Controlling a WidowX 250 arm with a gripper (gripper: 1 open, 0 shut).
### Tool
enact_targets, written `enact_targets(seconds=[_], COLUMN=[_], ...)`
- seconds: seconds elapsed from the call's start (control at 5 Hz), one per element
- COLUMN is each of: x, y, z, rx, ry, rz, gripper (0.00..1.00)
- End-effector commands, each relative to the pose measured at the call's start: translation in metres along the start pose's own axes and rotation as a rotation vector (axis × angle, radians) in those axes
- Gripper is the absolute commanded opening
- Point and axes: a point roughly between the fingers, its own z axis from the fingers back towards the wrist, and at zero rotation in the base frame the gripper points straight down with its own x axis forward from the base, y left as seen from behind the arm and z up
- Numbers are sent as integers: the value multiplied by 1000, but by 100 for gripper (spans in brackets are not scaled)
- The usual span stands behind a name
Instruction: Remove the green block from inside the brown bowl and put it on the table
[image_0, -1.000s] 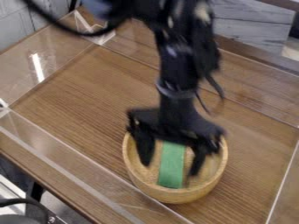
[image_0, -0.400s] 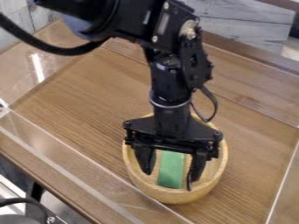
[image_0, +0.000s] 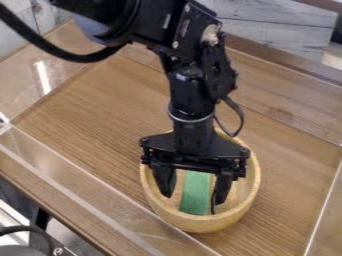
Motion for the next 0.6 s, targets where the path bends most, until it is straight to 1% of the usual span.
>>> enact_targets(seconds=[0.0, 0.4], x=[13, 19], y=[-6, -6], z=[10, 12], rx=[-35, -51], ry=[-40, -43], rz=[8, 14], gripper=[100, 100])
